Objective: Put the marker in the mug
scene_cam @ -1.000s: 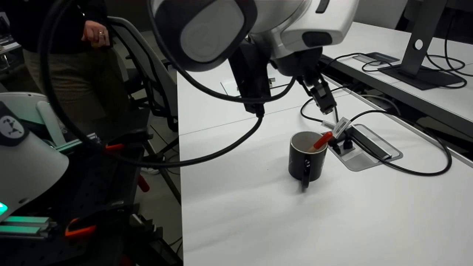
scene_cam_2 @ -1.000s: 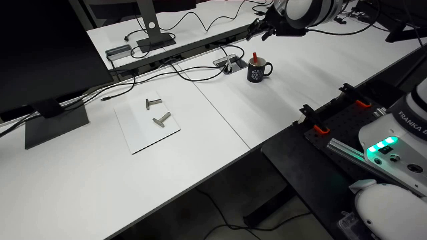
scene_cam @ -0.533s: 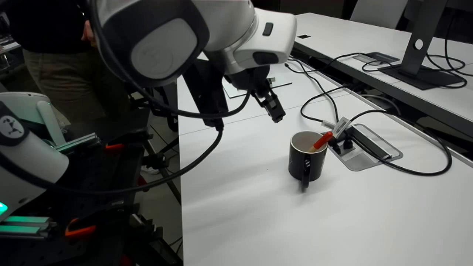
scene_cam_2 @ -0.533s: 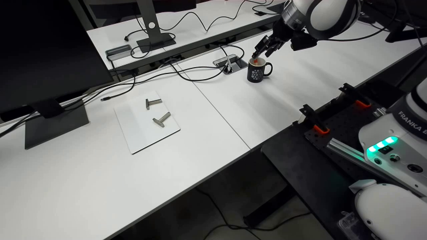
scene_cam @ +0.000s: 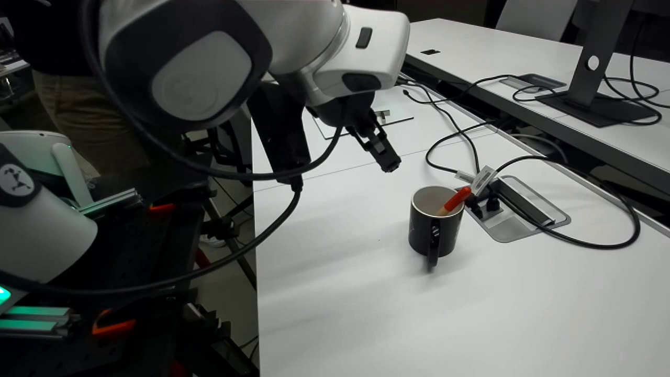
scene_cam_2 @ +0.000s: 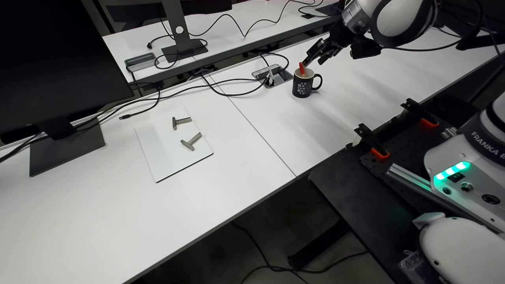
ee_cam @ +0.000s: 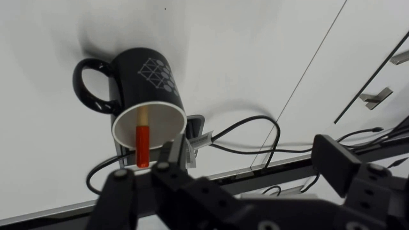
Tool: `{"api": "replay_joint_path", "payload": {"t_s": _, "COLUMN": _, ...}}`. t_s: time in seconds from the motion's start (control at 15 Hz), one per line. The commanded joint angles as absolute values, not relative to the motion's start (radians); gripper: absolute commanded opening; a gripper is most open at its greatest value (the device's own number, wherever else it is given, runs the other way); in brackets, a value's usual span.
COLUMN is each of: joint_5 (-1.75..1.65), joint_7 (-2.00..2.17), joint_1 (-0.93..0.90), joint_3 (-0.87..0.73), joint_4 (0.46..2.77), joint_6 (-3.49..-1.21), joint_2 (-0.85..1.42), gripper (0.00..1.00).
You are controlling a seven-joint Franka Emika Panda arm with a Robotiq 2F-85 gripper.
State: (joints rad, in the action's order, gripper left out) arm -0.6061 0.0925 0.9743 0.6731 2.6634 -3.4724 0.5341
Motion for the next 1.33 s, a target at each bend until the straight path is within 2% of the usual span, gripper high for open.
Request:
{"api": "replay_joint_path", "payload": {"t_s": 0.0, "joint_5": -0.57, "joint_7": 0.11, "joint_1": 1.001, "joint_3": 0.719, "joint_4": 2.639, "joint_6": -3.47, "joint_2": 0.475, "gripper": 1.0}}
{"api": "replay_joint_path", "payload": {"t_s": 0.6, "joint_5": -0.378, "joint_7": 0.079, "joint_1": 1.098, "joint_3": 0.891, "joint_4": 2.517, "joint_6": -3.466, "joint_2": 0.425, "gripper": 1.0}}
{"api": "replay_joint_path", "payload": {"t_s": 1.27, "joint_5": -0.359, "joint_7": 0.095, "joint_1": 1.099, "joint_3": 0.903, "joint_4": 2.518, "joint_6": -3.457, "joint_2": 0.443, "gripper": 1.0}}
